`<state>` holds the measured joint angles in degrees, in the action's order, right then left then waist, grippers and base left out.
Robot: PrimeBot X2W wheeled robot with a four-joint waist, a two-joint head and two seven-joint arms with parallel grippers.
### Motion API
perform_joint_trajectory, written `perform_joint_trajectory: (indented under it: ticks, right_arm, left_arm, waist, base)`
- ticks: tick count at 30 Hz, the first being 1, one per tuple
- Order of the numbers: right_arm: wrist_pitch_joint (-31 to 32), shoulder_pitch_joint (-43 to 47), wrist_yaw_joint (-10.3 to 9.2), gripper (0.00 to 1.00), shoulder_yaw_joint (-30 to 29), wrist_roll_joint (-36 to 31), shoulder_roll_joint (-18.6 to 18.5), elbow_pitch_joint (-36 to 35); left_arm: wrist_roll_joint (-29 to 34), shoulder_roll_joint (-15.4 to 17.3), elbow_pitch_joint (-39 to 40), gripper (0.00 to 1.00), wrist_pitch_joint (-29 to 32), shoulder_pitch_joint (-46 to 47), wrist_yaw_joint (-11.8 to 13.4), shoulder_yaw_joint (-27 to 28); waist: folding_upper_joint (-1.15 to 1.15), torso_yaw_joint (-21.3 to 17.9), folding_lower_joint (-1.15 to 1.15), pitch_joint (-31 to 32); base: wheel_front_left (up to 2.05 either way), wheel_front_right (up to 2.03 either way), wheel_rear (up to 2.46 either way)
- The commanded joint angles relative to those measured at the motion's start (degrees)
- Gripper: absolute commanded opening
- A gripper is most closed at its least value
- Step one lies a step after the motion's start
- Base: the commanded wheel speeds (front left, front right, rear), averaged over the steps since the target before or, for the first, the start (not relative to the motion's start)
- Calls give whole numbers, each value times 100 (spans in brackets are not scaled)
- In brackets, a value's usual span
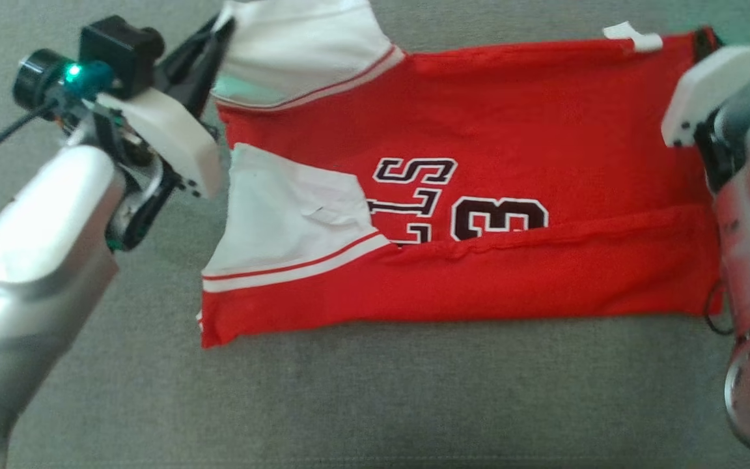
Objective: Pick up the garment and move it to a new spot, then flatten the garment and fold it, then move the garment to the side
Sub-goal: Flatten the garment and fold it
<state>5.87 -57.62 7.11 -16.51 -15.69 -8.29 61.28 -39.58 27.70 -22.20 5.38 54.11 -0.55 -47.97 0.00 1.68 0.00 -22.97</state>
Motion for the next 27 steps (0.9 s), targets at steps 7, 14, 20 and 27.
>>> perform_joint_trajectory:
  ticks: [7,14,20,27]
  right_arm:
    - [-645,-872,37,0,839,989,20,36]
    - [-1168,-1182,37,0,1706,2035,-123,-72]
    - [-1351,-1175,37,0,2324,2711,-323,-168]
    - [-1244,-706,37,0,3149,3592,-733,-392]
  left_arm:
    - [134,256,-633,0,-229,1034,-6,459]
    - [269,-21,-1633,0,-748,1843,46,643]
    - [315,-334,-2330,0,-1183,2087,-174,572]
    - [329,-582,-2689,0,-1427,1782,-477,272]
  waist:
    - [0,-317,0,-142]
    - [0,-465,0,-311]
    - [0,-445,0,-309]
    - [0,-243,0,-64]
  base:
    - [0,0,0]
    - [0,0,0]
    - [0,0,0]
    - [0,0,0]
